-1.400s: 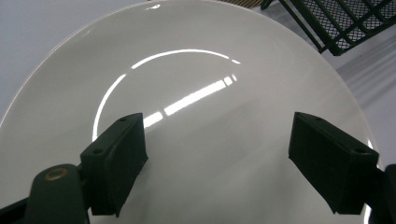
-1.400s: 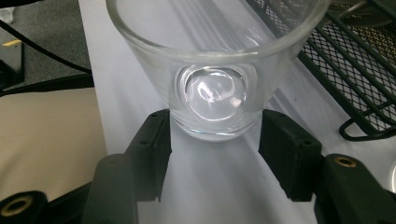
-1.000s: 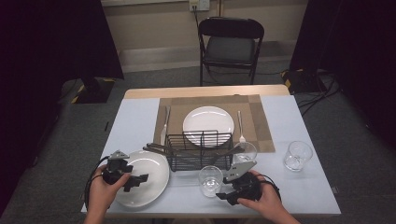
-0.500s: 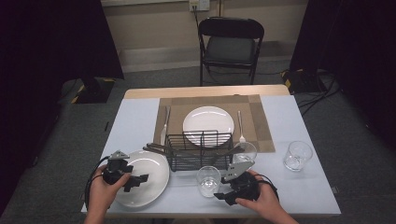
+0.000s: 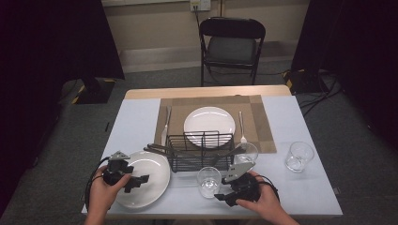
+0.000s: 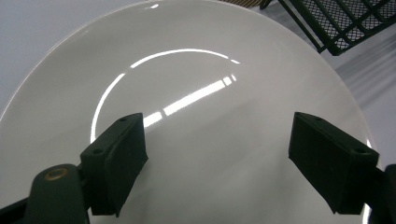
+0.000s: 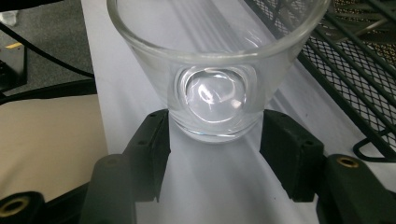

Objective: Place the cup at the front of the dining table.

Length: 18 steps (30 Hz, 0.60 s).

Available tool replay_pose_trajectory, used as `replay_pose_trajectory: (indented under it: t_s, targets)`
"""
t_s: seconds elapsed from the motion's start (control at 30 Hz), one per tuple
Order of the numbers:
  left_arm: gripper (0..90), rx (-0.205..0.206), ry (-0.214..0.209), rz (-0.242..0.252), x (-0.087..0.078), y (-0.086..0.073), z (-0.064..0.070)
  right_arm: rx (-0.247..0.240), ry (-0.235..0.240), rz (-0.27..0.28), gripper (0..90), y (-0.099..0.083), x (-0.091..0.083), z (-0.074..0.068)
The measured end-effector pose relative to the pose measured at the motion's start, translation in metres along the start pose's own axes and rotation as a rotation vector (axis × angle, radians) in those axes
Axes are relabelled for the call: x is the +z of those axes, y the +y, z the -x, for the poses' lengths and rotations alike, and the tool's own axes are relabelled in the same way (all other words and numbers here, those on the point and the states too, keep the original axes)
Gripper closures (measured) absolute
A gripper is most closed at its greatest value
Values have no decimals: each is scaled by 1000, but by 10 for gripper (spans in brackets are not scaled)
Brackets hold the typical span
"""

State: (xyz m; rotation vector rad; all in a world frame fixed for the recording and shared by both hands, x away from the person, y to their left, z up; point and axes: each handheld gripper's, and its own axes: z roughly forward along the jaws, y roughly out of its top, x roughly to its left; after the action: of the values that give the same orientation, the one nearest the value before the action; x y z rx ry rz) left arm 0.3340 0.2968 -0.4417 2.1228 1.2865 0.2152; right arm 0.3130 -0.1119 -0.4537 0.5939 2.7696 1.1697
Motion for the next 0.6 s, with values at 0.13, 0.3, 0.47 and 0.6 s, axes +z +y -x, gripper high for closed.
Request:
replay_pose_trajectory:
  t_s: [0.13,0.3,0.47,0.6]
  targets:
    - [188,-2,2,3,0,0,0,-1,2,-2,429,1,1,0]
    - [188,-1,4,4,-1,0,0,-2,4,0,428,2,2,-1]
    - [188,-1,0,4,-1,0,0,-4,1,0,427,3,3,-2]
    - [188,-3,1,7,-1,0,0,-4,3,0,426,4,4,-2]
